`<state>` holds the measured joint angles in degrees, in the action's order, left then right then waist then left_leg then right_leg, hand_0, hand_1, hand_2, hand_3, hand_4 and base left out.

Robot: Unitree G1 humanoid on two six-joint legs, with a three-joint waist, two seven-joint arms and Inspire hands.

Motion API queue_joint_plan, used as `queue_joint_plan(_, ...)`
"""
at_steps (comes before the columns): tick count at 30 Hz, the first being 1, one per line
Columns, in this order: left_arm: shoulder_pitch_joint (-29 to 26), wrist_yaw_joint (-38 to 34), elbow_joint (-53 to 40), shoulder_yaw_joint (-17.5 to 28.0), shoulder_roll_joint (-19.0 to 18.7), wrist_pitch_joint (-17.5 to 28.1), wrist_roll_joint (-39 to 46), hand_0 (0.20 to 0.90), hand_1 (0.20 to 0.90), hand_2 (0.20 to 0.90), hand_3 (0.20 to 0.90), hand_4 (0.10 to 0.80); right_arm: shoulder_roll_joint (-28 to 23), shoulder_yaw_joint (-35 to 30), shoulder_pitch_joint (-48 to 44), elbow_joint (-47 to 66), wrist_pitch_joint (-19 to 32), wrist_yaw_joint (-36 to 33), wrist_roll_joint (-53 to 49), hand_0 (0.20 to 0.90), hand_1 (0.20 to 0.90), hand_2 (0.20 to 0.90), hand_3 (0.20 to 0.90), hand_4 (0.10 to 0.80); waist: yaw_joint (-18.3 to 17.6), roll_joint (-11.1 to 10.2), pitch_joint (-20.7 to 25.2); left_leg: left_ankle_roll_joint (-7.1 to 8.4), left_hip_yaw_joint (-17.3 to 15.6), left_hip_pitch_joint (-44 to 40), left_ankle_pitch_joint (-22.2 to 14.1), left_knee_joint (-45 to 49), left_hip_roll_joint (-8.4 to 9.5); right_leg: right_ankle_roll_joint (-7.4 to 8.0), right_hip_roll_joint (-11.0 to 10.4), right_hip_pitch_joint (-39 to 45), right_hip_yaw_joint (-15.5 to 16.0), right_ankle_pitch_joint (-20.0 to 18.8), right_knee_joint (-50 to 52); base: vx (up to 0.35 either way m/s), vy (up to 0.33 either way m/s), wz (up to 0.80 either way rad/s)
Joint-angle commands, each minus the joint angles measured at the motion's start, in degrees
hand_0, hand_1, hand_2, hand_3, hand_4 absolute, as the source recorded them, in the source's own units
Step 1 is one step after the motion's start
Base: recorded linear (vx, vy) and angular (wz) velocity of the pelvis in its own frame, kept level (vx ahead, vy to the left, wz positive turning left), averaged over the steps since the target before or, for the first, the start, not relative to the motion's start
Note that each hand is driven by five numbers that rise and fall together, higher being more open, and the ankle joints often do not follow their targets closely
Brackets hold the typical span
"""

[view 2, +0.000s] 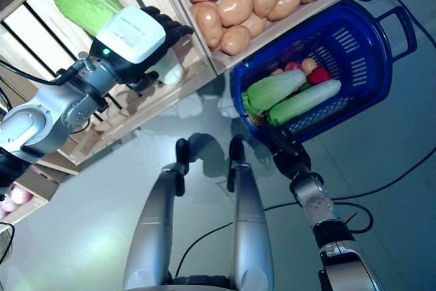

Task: Put vegetables into the basket

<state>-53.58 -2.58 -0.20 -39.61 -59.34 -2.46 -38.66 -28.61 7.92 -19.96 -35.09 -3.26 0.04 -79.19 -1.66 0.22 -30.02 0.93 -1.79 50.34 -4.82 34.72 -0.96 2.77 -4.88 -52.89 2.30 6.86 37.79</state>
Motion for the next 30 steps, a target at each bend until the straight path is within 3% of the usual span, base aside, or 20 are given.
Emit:
queue_joint_plan(1,3.03,-11.22,1.18,8.79,-3.51,-2.28,-1.14,0.9,0.9,0.9,0.9,0.8,-1.17,-0.4,3.49,4.14,2.28,1.64,-0.13,0.9,0.9,0.9,0.9,0.8,-0.1,2.11,0.23,-0.52,-2.18,-0.3,2.48,-3.56,-0.31,0.1,-1.57,3.32,3.73,-4.56,-4.49,0.0,0.0,0.0)
queue_joint_plan(7,12.32,-32.34,1.75,20.74,-2.36,6.15,-2.17,0.9,0.9,0.9,0.9,0.8,1.23,-1.39,6.26,6.42,3.85,0.43,1.77,0.9,0.9,0.9,0.9,0.8,0.93,2.28,0.23,-0.47,-1.41,-0.12,1.94,-2.59,0.29,-0.19,-1.75,3.0,3.73,-4.04,-3.47,0.005,-0.004,0.01)
queue_joint_plan(12,22.06,-42.92,1.39,28.94,2.04,10.62,-4.96,0.9,0.9,0.9,0.9,0.8,2.96,-2.29,7.65,9.74,4.14,-1.7,2.88,0.9,0.9,0.9,0.9,0.8,1.62,2.3,0.23,-0.44,-0.89,0.0,1.9,-2.51,0.79,-0.38,-1.51,2.67,3.59,-3.82,-3.1,0.005,-0.005,0.07)
queue_joint_plan(18,26.55,-42.47,0.53,31.37,4.52,10.22,-7.82,0.9,0.9,0.9,0.9,0.8,3.4,-2.73,8.26,12.01,3.75,-2.51,3.47,0.9,0.9,0.9,0.9,0.8,1.6,2.33,0.23,-0.42,-0.79,0.14,1.96,-2.52,0.82,-0.49,-1.1,2.34,3.24,-3.64,-2.73,0.0,0.001,0.01)
queue_joint_plan(30,26.16,-36.8,0.72,27.42,2.94,6.72,-6.15,0.9,0.9,0.9,0.9,0.8,2.28,-2.16,7.29,12.51,3.48,-2.92,2.93,0.9,0.9,0.9,0.9,0.8,1.11,2.56,0.23,-0.32,-1.25,-0.15,2.92,-3.75,0.46,-0.44,-0.66,2.64,3.04,-4.28,-3.88,0.0,0.0,-0.01)
